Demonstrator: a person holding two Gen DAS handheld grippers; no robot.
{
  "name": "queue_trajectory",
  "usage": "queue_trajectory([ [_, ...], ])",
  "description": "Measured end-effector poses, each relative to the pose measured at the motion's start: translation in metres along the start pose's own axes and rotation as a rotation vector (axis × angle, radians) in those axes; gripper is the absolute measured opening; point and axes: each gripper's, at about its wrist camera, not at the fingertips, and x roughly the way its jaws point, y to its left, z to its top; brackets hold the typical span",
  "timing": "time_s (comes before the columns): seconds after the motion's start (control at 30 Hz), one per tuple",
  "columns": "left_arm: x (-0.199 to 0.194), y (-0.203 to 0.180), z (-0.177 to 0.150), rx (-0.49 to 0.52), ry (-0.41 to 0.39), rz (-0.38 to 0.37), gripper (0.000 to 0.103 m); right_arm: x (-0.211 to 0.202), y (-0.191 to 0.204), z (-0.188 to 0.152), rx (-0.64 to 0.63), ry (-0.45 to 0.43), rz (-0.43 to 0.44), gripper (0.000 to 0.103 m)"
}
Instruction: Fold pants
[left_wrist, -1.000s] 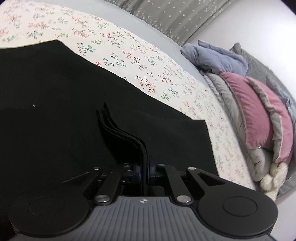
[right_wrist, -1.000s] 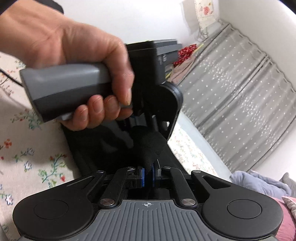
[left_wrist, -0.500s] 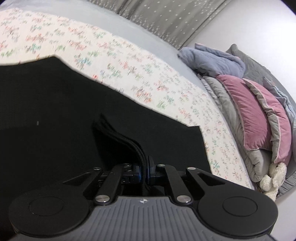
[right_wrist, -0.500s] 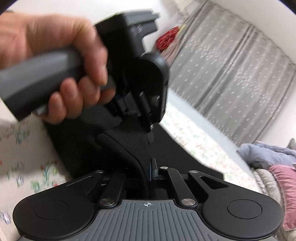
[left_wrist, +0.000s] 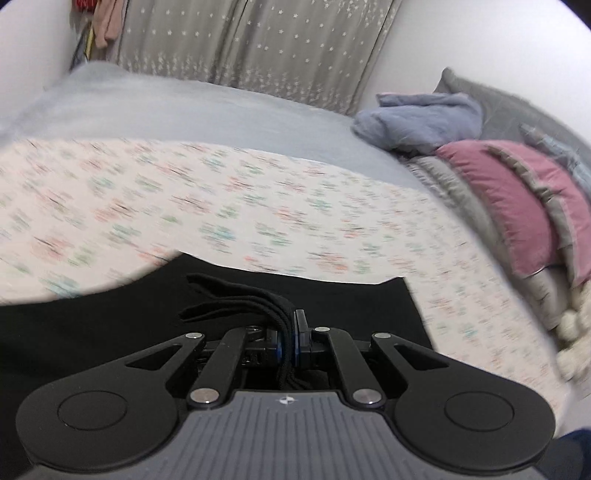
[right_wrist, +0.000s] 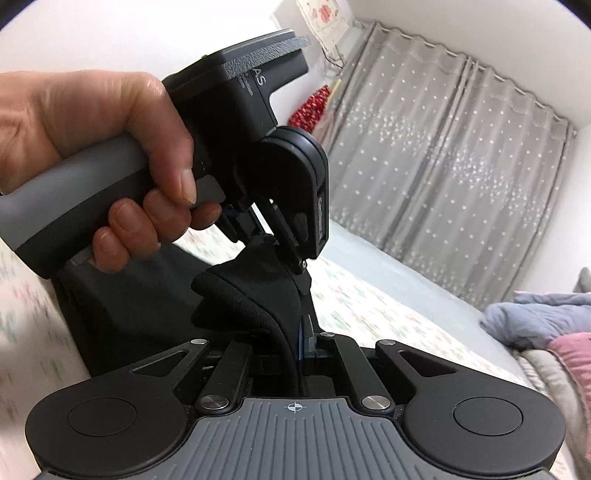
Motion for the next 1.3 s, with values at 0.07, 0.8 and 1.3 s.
queue_trajectory([
  [0.07,-0.017,0.018,0.008,0.040,-0.002,0.052,0.012,0.009,0.012,0.017,0.043,-0.026,0.032,0.003],
  [0.8,-0.066,0.223,-0.014,-0.002,0.048,0.376,0.012,0.096,0.193,0.084,-0.091,-0.022,0.385,0.003],
  [1.3,-0.049,0.258,-0.007,-0.120,0.017,0.448,0.035,0.092,0.195,0.063,-0.062,0.023,0.434,0.005],
])
